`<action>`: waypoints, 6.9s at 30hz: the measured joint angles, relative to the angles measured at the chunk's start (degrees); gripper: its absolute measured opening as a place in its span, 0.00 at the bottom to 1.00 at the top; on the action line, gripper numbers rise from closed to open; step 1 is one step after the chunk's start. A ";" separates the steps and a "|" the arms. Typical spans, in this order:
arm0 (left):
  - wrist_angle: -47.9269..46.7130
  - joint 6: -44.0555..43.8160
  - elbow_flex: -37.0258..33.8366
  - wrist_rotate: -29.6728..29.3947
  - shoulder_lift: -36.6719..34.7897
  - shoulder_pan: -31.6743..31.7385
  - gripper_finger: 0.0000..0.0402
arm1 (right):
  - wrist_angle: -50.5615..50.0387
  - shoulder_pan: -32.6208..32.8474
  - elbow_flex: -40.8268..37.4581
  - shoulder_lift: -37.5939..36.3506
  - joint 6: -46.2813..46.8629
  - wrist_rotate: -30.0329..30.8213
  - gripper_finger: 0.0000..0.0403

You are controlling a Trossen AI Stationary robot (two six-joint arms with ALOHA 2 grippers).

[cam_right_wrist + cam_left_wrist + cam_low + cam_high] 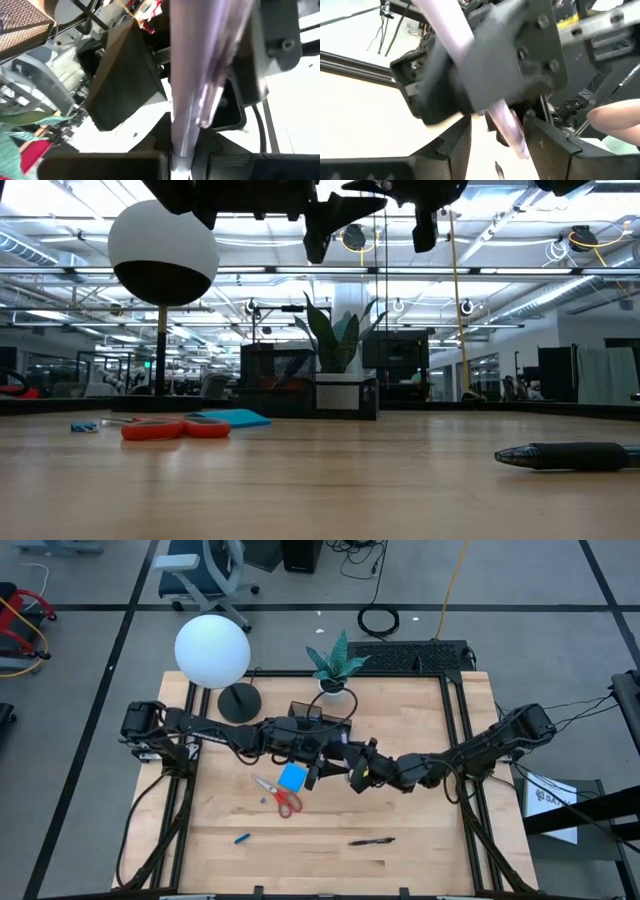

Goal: Pick and place office supplies into organizer
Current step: Put the purple pen into the desk organizer, then put the black pen into the desk organizer

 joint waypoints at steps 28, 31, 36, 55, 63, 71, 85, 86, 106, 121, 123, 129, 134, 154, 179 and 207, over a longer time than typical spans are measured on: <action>-9.10 32.32 -0.08 -21.73 -12.52 -6.50 0.47 | -12.58 -1.19 -4.17 -11.23 76.36 4.97 0.05; -10.13 34.82 -0.15 -23.49 -12.13 -7.40 0.47 | -13.10 -2.22 -4.17 -11.29 85.35 0.03 0.05; -9.75 37.53 -0.13 -25.98 -11.92 -8.23 0.47 | -15.90 -5.69 -4.17 -11.25 101.87 -15.93 0.05; -5.64 38.90 -0.13 -27.68 -10.51 -8.03 0.47 | -16.68 -15.47 -4.13 -7.36 120.31 -35.12 0.05; -4.20 38.32 0.52 -26.55 -8.33 -7.14 0.47 | -17.47 -15.50 -2.21 -5.00 120.33 -36.54 0.05; -7.35 38.33 7.67 -25.18 -1.98 -7.12 0.47 | -17.88 -15.45 -2.03 -5.05 120.32 -36.59 0.05; -15.14 39.24 12.88 -30.07 0.48 -7.46 0.38 | -17.73 -15.45 -2.01 -5.03 120.02 -38.09 0.05; -15.15 39.64 12.88 -30.09 0.48 -7.54 0.34 | -17.70 -15.43 -2.01 -5.03 119.89 -38.09 0.05; -19.23 42.99 12.83 -35.98 -0.84 -8.62 0.09 | -17.12 -15.39 -2.01 -5.03 118.78 -37.61 0.18; -21.37 42.38 9.88 -44.98 -5.72 -10.32 0.09 | -23.26 -15.39 -2.03 -8.58 116.98 -29.90 0.20; -16.61 41.87 7.59 -45.02 -6.39 -9.04 0.09 | -25.43 -15.44 -2.03 -9.70 116.57 -28.49 0.20; -10.01 38.23 -2.85 -40.48 -13.22 -3.97 0.09 | -29.22 -15.39 -2.03 -14.11 116.68 -28.54 0.19; 4.46 35.90 -12.94 -32.35 -17.06 0.81 0.09 | -30.85 -15.43 -2.03 -16.69 116.83 -28.53 0.18; 25.25 26.21 -28.05 -21.96 -15.73 16.69 0.09 | -30.77 -19.26 -2.14 -16.24 118.84 -29.02 0.18; 43.73 21.80 -28.65 -17.38 3.95 22.87 0.09 | -29.91 -19.37 -2.12 -15.23 118.80 -32.08 0.18; 43.09 19.00 -28.65 -16.63 5.66 22.72 0.45 | -30.21 -19.39 -2.12 -15.23 118.77 -32.06 0.18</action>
